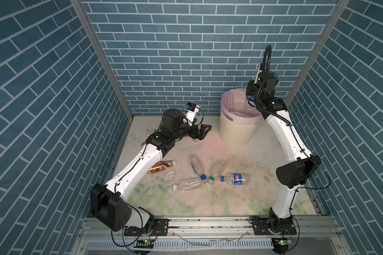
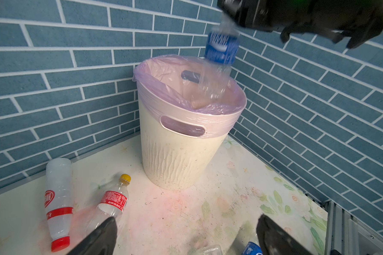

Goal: Throw the plastic bottles in the bin
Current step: Throw the plastic bottle into the trash bin.

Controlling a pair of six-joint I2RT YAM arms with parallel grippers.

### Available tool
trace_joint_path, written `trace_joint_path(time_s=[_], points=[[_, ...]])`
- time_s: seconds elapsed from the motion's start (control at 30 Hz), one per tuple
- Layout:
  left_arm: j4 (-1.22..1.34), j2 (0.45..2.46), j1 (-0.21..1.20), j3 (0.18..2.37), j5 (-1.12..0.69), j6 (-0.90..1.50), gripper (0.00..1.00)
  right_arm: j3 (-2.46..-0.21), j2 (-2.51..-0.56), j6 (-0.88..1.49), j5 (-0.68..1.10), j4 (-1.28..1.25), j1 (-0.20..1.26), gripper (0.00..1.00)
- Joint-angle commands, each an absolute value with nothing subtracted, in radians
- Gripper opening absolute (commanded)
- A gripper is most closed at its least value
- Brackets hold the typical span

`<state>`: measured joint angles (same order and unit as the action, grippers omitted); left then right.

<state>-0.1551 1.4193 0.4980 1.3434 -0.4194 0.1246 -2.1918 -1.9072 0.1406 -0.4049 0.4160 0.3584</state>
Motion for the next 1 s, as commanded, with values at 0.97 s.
trace_joint_path(time_s=[0.97], points=[[-0.754,1.593,0.411,1.398,-0.156,0.237,0.99,-1.761,-1.655,0.198,-0.107,0.409,0.684,0.99]])
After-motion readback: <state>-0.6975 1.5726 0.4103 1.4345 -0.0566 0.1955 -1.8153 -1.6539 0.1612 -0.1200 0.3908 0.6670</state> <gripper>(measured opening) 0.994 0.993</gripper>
